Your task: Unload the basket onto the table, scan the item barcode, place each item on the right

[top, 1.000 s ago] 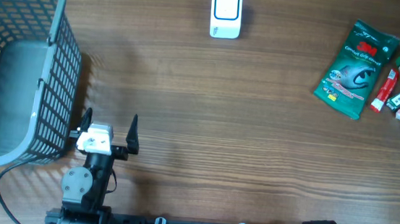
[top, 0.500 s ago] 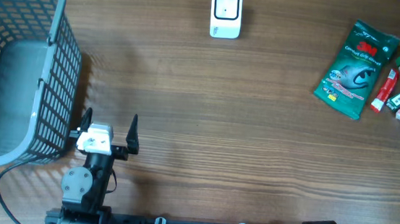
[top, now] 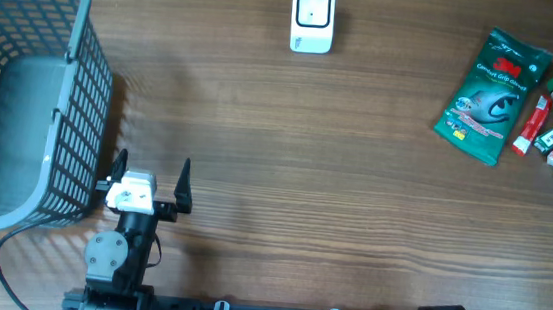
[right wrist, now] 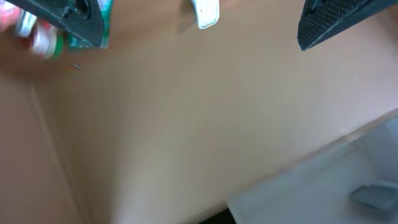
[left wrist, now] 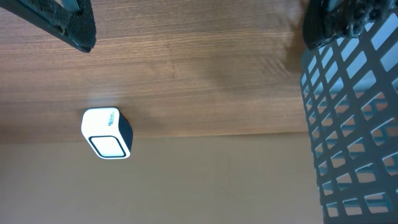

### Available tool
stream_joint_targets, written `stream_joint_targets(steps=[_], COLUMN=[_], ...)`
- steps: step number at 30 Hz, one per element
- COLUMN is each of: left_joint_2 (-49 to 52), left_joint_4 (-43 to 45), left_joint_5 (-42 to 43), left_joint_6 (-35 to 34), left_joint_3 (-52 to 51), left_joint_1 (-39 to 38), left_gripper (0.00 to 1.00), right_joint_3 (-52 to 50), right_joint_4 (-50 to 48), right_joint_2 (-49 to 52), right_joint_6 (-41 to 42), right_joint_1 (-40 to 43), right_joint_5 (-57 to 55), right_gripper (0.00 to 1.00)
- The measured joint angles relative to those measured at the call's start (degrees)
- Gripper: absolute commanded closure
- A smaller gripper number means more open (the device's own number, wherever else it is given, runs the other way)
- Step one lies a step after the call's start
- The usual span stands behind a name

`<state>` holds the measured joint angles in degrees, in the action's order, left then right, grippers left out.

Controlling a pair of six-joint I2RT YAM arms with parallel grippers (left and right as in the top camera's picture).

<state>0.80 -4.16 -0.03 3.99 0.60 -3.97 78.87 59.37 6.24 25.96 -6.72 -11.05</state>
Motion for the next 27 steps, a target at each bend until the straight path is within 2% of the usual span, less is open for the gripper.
stream_joint_targets(steps=[4,7,13,19,23,27], left_joint_2=[0.0,0.0,0.0,0.0,0.0,0.0], left_joint_4=[0.0,0.0,0.0,0.0,0.0,0.0], left_joint_5=[0.0,0.0,0.0,0.0,0.0,0.0], left_joint_6=[0.0,0.0,0.0,0.0,0.0,0.0], left_joint_3=[0.0,0.0,0.0,0.0,0.0,0.0], left_joint_1=[0.0,0.0,0.0,0.0,0.0,0.0], left_gripper=[0.00,0.00,0.00,0.00,0.00,0.00], right_joint_3=[-12.8,-23.7,-47.4,-66.2,-75.6,-78.5], right_joint_4=[-4.0,-9.8,-40.6,-63.4,-73.4,-70.5], right_joint_2=[0.0,0.0,0.1,0.1,0.1,0.1], right_joint_6=[15.9,23.0,23.7,23.7,23.4,22.9], right_joint_1=[0.0,0.0,0.0,0.0,0.0,0.0], right_joint_5=[-1.5,-5.6,-10.4,-12.0,-12.2,-12.2], right_gripper=[0.00,0.00,0.01,0.00,0.00,0.00])
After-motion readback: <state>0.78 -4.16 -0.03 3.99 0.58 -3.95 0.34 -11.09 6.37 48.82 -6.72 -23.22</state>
